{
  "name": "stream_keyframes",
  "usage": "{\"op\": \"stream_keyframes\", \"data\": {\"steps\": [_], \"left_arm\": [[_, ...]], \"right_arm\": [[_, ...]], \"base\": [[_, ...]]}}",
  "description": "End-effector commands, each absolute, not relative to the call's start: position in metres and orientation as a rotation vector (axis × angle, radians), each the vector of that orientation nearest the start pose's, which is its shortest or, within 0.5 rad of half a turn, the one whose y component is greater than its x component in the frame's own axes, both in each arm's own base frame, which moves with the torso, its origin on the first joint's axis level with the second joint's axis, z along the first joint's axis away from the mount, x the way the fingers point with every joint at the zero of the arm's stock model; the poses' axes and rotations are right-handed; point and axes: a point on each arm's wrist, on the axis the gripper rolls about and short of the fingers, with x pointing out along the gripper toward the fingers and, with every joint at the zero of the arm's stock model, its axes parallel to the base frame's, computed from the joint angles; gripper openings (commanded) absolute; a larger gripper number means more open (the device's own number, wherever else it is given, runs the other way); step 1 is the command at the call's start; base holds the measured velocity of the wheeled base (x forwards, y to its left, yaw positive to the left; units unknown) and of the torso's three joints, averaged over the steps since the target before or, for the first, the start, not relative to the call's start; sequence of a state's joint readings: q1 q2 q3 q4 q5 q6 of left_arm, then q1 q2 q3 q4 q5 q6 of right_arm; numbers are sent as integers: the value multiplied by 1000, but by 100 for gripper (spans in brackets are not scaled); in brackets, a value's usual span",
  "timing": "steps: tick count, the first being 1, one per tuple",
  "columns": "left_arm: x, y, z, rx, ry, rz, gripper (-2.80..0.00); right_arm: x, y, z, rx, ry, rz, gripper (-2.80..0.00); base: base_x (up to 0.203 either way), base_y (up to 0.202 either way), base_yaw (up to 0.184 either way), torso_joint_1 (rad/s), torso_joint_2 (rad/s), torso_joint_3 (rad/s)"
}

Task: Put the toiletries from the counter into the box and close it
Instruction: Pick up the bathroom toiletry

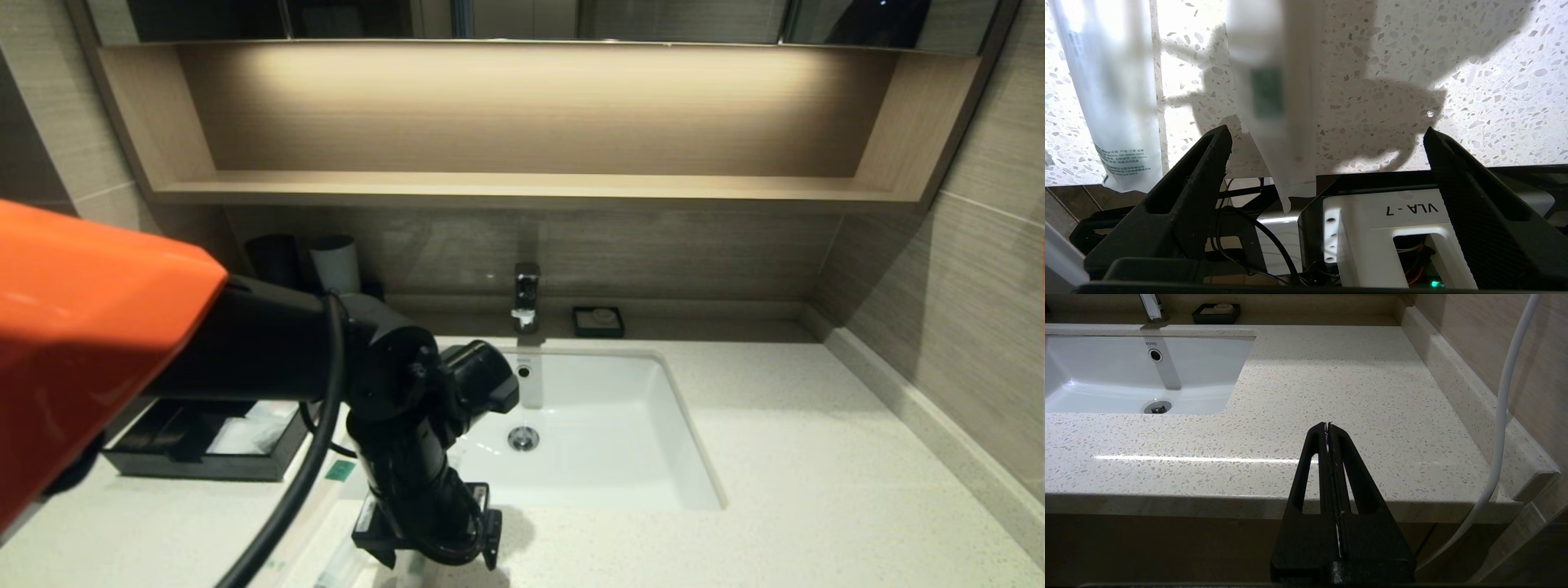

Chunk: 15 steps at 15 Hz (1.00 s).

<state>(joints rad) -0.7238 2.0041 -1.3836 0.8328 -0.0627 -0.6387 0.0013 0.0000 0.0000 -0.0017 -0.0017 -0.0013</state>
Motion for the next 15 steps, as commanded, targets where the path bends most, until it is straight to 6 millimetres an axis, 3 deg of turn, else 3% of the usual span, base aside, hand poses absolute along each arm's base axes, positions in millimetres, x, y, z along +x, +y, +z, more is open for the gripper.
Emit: {"op": "stream_keyframes", "data": {"steps": [1, 15], "left_arm": [[242, -216, 129, -28, 1520, -158, 0], [247, -215, 120, -22, 1527, -146, 0]], "right_arm": [[-23, 0, 75, -2, 0, 0, -280], [-23, 0, 75, -2, -1, 0, -280]], "base": [[0, 0, 0, 0, 0, 0], [0, 0, 0, 0, 0, 0]]}}
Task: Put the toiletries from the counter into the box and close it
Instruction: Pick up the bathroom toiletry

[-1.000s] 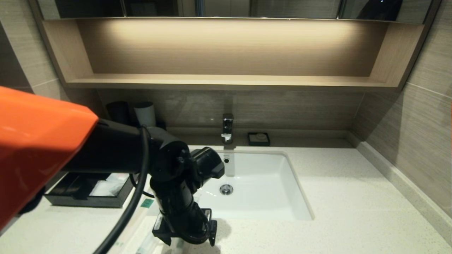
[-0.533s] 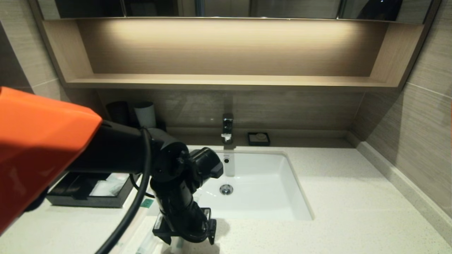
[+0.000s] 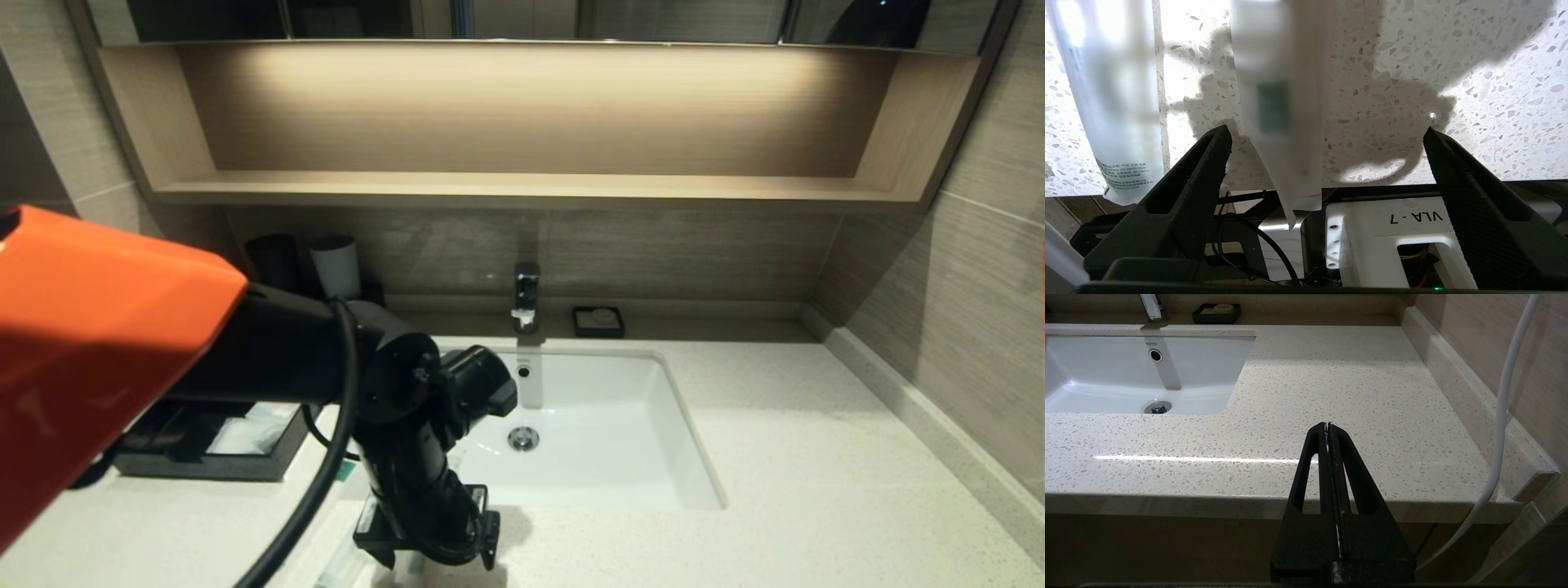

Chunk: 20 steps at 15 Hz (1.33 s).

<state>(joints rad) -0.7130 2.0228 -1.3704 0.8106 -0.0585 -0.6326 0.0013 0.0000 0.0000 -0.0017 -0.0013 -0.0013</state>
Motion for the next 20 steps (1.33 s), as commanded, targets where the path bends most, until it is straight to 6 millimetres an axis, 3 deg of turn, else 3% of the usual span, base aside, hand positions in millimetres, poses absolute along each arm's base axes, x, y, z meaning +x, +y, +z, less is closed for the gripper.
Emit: {"op": "stream_keyframes", "data": {"steps": [1, 18, 19, 20], "left_arm": [[247, -216, 119, -20, 1530, -144, 0], [252, -219, 108, -7, 1537, -135, 0], [252, -219, 108, -7, 1536, -132, -280], [252, -219, 108, -6, 1536, -133, -280]], "right_arm": [[-23, 0, 76, -2, -2, 0, -280], [-23, 0, 75, -2, 0, 0, -280], [-23, 0, 75, -2, -1, 0, -280], [-23, 0, 75, -2, -2, 0, -280]], "base": [[0, 0, 0, 0, 0, 0], [0, 0, 0, 0, 0, 0], [0, 0, 0, 0, 0, 0], [0, 0, 0, 0, 0, 0]]}}
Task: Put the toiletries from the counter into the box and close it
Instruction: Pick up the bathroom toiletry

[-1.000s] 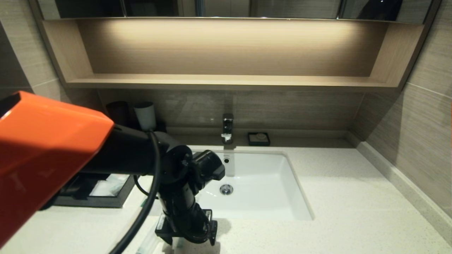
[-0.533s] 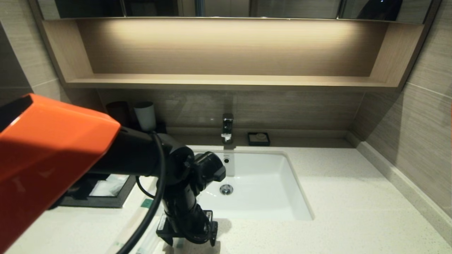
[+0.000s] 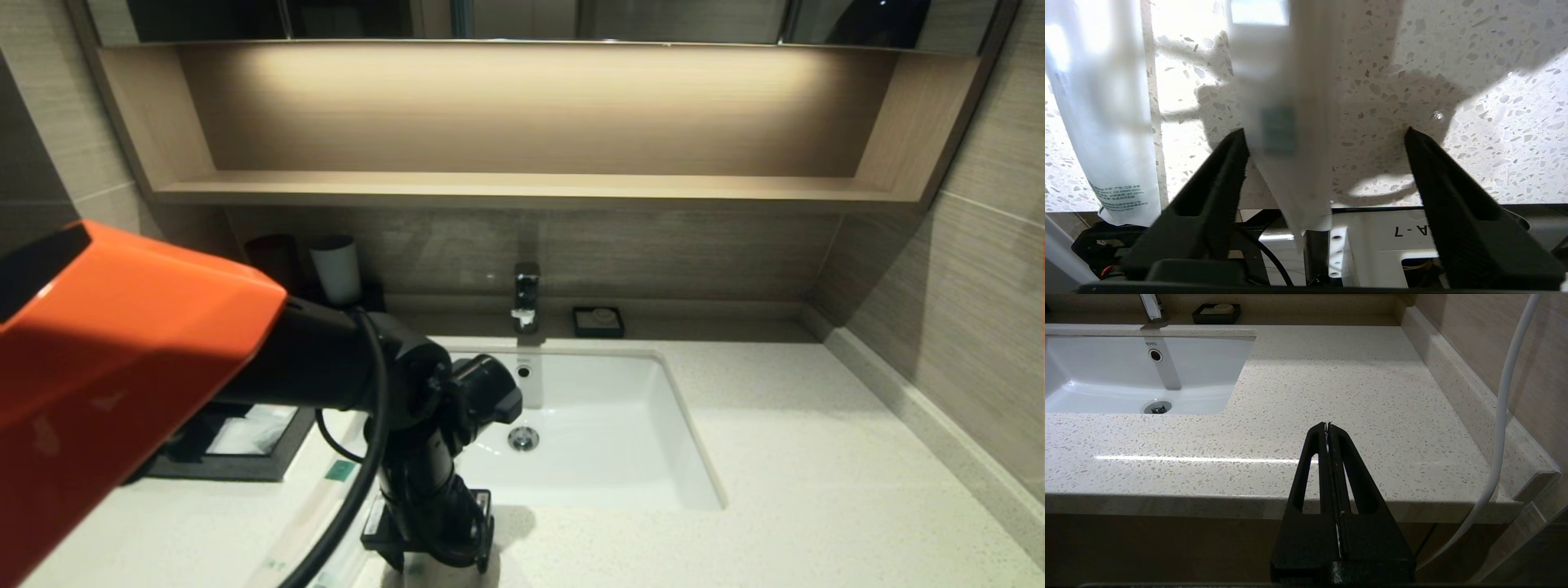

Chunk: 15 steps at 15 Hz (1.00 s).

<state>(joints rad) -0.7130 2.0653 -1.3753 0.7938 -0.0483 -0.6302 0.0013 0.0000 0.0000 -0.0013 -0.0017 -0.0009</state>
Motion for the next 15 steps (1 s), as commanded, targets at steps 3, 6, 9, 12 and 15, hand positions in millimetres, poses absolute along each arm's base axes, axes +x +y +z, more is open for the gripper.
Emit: {"op": "stream_keyframes", "data": {"steps": [3, 6, 9, 12, 15], "left_arm": [[253, -219, 106, 8, 1529, -114, -280], [253, -219, 105, 14, 1527, -107, -280], [252, -219, 106, 11, 1527, -108, -280], [252, -219, 109, 2, 1519, -114, -280], [252, -218, 113, -3, 1507, -120, -280]], "right_arm": [[-23, 0, 75, -2, -1, 0, -280], [-23, 0, 75, -2, -2, 0, -280], [-23, 0, 75, -2, 0, 0, -280], [-23, 0, 75, -2, 0, 0, -280], [-23, 0, 75, -2, -1, 0, -280]], "base": [[0, 0, 0, 0, 0, 0], [0, 0, 0, 0, 0, 0], [0, 0, 0, 0, 0, 0], [0, 0, 0, 0, 0, 0], [0, 0, 0, 0, 0, 0]]}}
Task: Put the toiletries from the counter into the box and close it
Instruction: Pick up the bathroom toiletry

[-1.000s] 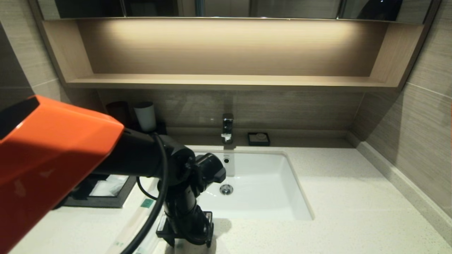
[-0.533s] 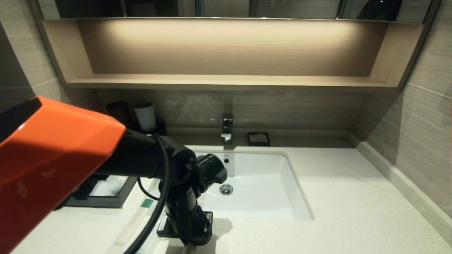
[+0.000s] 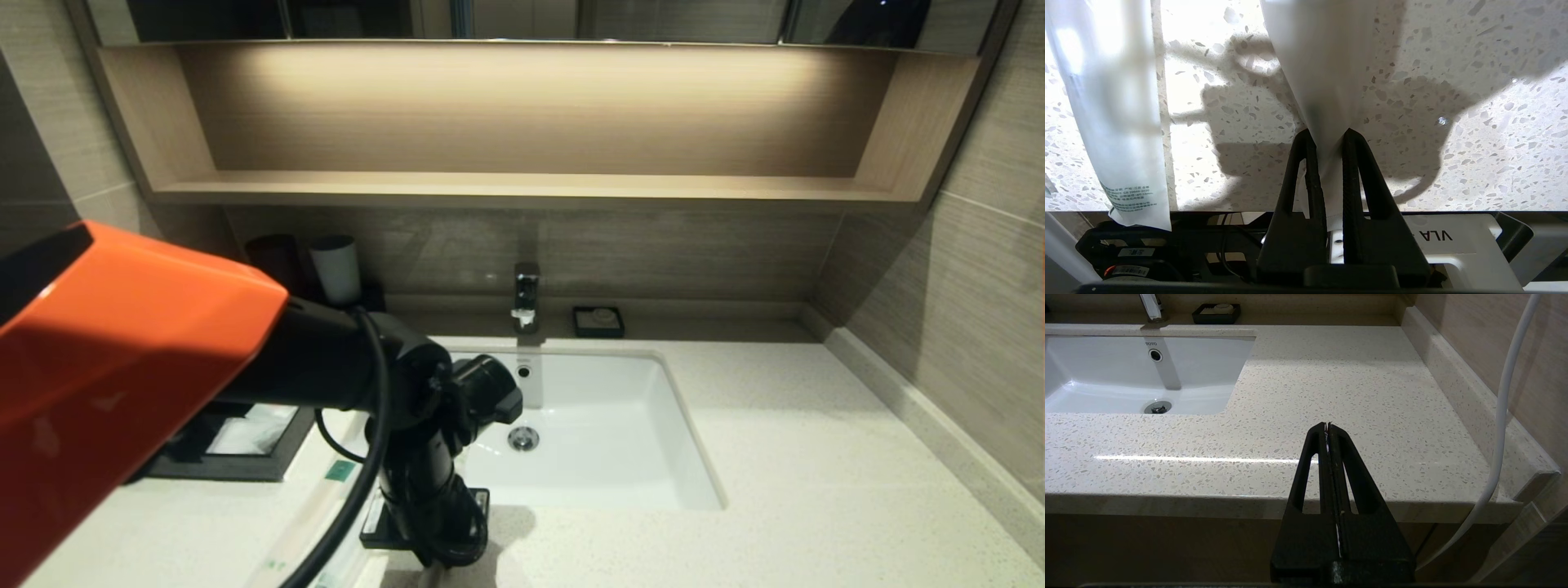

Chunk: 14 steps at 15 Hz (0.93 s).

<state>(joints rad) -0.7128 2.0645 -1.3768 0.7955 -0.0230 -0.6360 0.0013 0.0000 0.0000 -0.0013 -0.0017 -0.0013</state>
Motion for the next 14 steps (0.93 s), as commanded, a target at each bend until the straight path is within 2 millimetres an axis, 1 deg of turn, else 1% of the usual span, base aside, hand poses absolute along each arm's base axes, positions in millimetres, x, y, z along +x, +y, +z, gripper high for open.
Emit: {"op": "stream_keyframes", "data": {"steps": [1, 3, 8, 11, 14], "left_arm": [[251, -218, 116, -7, 1498, -124, -280], [250, -216, 126, -24, 1471, -137, -280], [239, -206, 165, -62, 1353, -173, -280], [234, -188, 187, -89, 1269, -144, -280], [237, -165, 204, -115, 1212, -128, -280]], "right_arm": [[-23, 0, 76, -2, -2, 0, -280], [-23, 0, 75, -2, -2, 0, -280], [-23, 0, 75, -2, 0, 0, -280], [-23, 0, 75, -2, 0, 0, -280], [-23, 0, 75, -2, 0, 0, -280]], "base": [[0, 0, 0, 0, 0, 0], [0, 0, 0, 0, 0, 0], [0, 0, 0, 0, 0, 0], [0, 0, 0, 0, 0, 0], [0, 0, 0, 0, 0, 0]]}}
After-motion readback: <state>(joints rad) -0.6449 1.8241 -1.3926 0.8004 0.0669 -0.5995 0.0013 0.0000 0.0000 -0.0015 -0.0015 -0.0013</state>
